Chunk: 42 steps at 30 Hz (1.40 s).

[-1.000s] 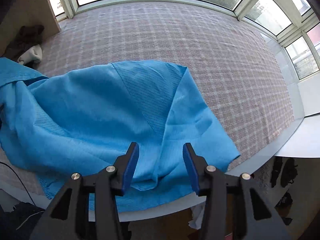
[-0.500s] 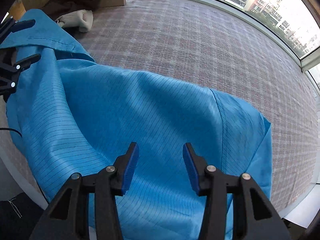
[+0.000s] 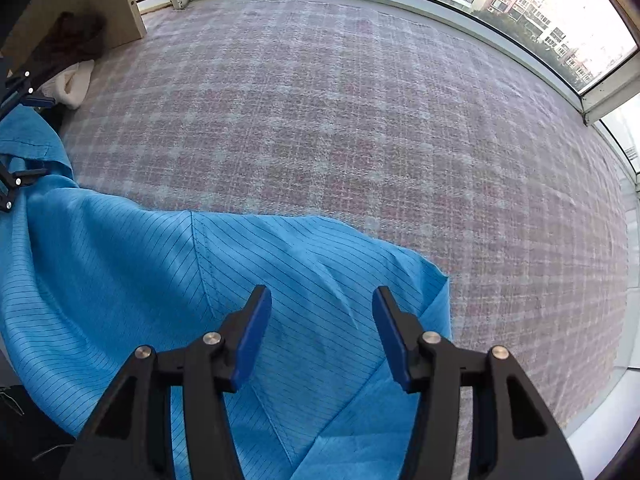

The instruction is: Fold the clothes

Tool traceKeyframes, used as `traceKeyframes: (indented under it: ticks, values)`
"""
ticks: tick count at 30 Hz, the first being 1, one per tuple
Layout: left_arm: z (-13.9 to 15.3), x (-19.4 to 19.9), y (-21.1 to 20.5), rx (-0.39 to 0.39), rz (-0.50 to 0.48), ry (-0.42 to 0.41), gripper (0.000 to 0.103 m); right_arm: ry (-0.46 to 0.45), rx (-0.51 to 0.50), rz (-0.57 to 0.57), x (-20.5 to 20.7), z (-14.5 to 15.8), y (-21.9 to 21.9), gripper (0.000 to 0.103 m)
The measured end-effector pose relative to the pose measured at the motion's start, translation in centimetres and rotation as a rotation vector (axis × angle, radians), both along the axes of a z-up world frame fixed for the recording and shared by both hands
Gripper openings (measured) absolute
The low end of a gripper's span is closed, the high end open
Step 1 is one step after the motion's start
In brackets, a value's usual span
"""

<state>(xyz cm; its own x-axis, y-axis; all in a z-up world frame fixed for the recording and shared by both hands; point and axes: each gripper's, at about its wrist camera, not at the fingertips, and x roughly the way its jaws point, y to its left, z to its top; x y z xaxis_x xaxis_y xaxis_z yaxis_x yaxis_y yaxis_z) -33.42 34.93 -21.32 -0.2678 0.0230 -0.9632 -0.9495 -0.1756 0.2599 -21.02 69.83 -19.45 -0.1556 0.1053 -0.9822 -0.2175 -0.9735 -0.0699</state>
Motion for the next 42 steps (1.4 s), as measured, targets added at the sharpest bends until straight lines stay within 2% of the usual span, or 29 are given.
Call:
traceKeyframes:
  ticks: [5,9,11,12,13,14,15,20,25,28,31,34,37,40,42]
  values:
    - [-0.9,-0.5,0.4,0.016,-0.019,-0.086,0.088,-0.004,-0.042,-0.038,-0.9,-1.7,-0.2,0.052]
    - [-0.8,-0.2,0.1,0.042,-0.008,-0.114,0.086,-0.015,-0.037,-0.032,-1.4,-2.2,-0.7,0.052]
    - [-0.7,-0.1,-0.1,0.055,-0.002,-0.129,0.062,-0.017,-0.021,-0.031,-1.5,-2.2,-0.7,0.052]
    - [-0.7,0.0,-0.2,0.061,0.0,-0.136,0.045,-0.018,-0.019,-0.033,-1.5,-2.2,-0.6,0.052]
    - [-0.6,0.1,-0.3,0.068,0.003,-0.143,0.023,-0.023,-0.021,-0.034,-1.5,-2.3,-0.5,0.052]
    - [-0.6,0.2,-0.4,0.074,0.006,-0.15,0.009,-0.03,-0.02,-0.035,-1.6,-2.5,-0.4,0.052]
    - [-0.6,0.2,-0.5,0.08,0.008,-0.158,0.001,-0.033,-0.016,-0.037,-1.6,-2.6,-0.3,0.052]
    - [0.1,0.4,-1.0,0.131,0.036,-0.194,0.0,-0.036,-0.004,-0.049,-1.6,-3.2,1.1,0.052]
    - [6.7,-2.3,-3.8,0.344,0.223,-0.189,0.0,-0.073,-0.011,-0.049,-1.5,-4.2,3.8,0.055]
    - [10.2,-3.8,-5.2,0.408,0.271,-0.114,0.0,-0.099,0.027,-0.016,-1.5,-4.5,5.7,0.055]
    - [13.0,-4.7,-6.9,0.477,0.291,-0.094,0.0,-0.097,0.084,0.015,-1.9,-4.1,6.6,0.055]
    - [12.9,-4.4,-7.4,0.468,0.298,-0.09,0.0,-0.097,0.07,0.042,-3.0,-4.5,7.5,0.055]
    - [12.8,-4.0,-8.0,0.46,0.305,-0.087,0.0,-0.124,0.123,0.075,-4.6,-5.7,8.4,0.055]
    - [12.7,-3.7,-8.5,0.451,0.312,-0.083,0.0,-0.171,0.066,0.081,-5.2,-7.7,9.1,0.055]
    - [12.6,-3.4,-8.9,0.446,0.317,-0.081,0.0,-0.181,0.082,0.093,-5.4,-8.0,8.8,0.056]
